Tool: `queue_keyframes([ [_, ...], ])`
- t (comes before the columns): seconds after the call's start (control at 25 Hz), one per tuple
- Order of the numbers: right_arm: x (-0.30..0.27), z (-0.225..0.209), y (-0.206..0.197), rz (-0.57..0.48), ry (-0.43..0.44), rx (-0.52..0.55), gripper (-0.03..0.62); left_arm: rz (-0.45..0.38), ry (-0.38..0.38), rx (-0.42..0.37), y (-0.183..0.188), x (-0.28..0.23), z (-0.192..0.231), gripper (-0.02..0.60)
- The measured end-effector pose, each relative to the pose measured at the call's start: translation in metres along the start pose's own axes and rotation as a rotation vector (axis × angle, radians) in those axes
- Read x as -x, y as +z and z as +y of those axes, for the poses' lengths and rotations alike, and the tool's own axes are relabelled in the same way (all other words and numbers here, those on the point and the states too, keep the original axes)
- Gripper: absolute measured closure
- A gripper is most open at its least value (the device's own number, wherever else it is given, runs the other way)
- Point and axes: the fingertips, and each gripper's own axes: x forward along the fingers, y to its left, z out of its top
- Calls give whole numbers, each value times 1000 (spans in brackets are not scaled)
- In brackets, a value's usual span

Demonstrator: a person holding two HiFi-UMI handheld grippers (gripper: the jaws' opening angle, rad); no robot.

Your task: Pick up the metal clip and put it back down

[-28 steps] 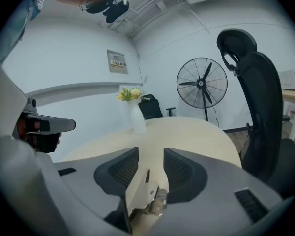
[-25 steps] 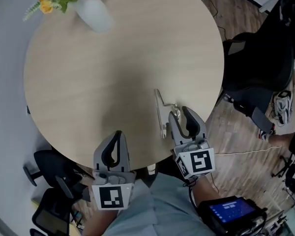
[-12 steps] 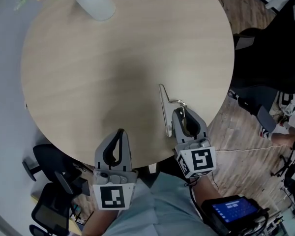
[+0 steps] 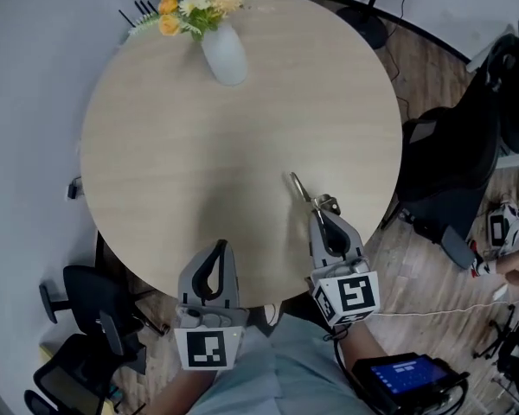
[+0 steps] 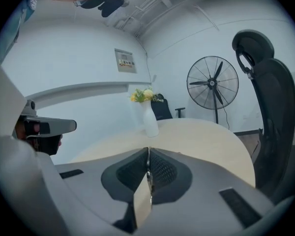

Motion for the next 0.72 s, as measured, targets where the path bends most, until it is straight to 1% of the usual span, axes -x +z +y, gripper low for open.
queue_keyframes([
  [0.12,10,23,43,-72,26,48,546,-65,36,-8,30,23,13,561],
  [0.24,12,66,82,-152,63,111,546,-147,82,-13,54,53,45,561],
  [0.36,25,107,104,-186,80,142,546,-190,102,-3,73,90,65,561],
  [0.56,33,139,138,-236,136,179,546,-272,155,-18,104,119,77,561],
  [0.72,38,165,154,-262,187,205,546,-302,211,-24,114,143,89,561],
])
